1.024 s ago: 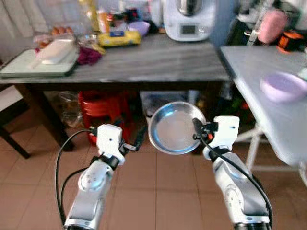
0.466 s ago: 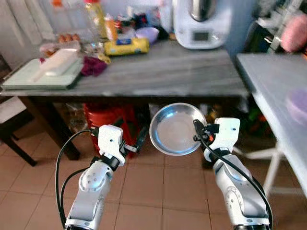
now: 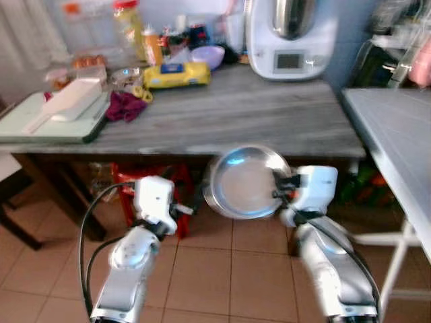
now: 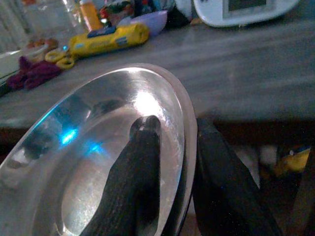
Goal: Setting the table
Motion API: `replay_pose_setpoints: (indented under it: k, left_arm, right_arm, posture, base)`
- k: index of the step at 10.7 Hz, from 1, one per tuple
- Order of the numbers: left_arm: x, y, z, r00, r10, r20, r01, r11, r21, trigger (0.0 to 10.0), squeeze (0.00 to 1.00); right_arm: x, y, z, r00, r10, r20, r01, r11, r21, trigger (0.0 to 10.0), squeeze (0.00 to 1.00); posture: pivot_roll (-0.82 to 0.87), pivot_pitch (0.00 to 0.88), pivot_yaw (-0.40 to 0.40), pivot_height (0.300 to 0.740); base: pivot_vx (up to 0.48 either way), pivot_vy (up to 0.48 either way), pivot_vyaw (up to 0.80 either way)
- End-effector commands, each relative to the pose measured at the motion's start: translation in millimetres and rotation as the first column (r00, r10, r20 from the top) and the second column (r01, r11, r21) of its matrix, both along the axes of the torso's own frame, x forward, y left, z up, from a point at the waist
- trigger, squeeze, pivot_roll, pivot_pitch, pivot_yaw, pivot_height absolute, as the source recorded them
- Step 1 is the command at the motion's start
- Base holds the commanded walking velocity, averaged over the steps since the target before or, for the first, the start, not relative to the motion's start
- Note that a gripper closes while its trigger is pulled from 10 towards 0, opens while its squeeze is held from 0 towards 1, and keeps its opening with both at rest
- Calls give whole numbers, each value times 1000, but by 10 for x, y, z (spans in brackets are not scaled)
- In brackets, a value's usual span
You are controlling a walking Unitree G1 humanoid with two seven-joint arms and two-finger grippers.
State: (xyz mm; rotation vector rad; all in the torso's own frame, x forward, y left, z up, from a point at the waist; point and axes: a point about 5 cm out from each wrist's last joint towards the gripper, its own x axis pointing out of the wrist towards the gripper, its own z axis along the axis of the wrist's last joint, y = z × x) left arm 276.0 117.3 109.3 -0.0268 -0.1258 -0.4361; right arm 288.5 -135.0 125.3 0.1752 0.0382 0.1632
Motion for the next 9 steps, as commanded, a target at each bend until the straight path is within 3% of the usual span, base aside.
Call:
replay_pose_setpoints:
  k: [1,5,9]
  left_arm:
    - [7,94,19,1000,25,10,-26,999,25,10000,0]
    - [39,84,59,1000,21,22,-22,999,24,10000,0]
    - [14,104,45,1000,20,13,-20,999,32,10000,0]
  right_arm:
    - [29,109,93,999,34,39,-35,999,20,10000,0]
    - [55,105,135,998,21,63,-23,999,34,10000,0]
    - [90,20,168,995,-60,85,56,997,46,10000,0]
  posture:
    - [-94,34,55,740]
    - [-95,33,57,740]
    - [-85,40,60,740]
  base:
    - [439,0,0]
    - [439,0,0]
    - [395,0,0]
